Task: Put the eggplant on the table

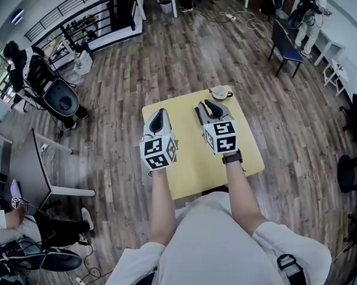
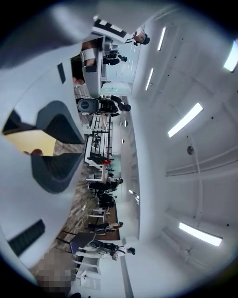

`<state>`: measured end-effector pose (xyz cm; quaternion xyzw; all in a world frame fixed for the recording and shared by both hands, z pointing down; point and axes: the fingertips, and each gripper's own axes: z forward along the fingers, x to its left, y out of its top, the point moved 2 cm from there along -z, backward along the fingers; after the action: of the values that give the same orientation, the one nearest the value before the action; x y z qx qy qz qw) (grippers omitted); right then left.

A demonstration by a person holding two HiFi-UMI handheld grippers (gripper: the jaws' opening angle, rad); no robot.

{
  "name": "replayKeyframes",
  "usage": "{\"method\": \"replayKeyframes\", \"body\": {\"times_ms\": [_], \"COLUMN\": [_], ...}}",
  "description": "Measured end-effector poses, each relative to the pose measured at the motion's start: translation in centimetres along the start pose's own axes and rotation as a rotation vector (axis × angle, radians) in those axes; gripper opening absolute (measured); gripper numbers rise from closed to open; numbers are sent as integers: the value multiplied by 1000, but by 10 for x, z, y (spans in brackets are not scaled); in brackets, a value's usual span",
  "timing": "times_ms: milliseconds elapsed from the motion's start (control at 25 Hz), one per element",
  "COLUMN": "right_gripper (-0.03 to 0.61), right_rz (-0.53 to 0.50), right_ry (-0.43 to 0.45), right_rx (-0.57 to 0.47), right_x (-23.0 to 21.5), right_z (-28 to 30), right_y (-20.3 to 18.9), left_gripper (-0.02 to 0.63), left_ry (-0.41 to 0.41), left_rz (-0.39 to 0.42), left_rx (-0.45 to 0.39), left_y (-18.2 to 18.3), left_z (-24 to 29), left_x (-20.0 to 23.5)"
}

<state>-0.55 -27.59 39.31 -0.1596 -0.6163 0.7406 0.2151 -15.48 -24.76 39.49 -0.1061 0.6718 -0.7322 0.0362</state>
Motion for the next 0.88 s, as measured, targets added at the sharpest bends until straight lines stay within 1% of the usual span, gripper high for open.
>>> {"method": "replayKeyframes", "body": {"times_ms": [160,280,400,440,640,880], "right_gripper": [58,43,24,14,11,9], "right_rz": [24,33,27,32,28,22], "right_ry": [-21,-32,-47,-45,-38,-59], "right_rx": [-96,-175,-220,-229,-257,-244], "right_x": [-1,0,2,2,4,4], "right_z": [-23,-37,-48,-51,-62,-62], "right_y": [24,44,56,58,67,68], "left_gripper": [9,9,9,9,9,9], "left_ry": [-11,-12,-3,-3,-11,-13], "left_rz": [23,42,52,56,76,78], "left_rx": [-29,-66,-92,-100,-142,-141], "left_y": [16,35,50,53,68,72], "left_z": [-13,-21,-31,-34,-46,-47], "left_x": [-7,-6,-2,-3,-11,-15]}}
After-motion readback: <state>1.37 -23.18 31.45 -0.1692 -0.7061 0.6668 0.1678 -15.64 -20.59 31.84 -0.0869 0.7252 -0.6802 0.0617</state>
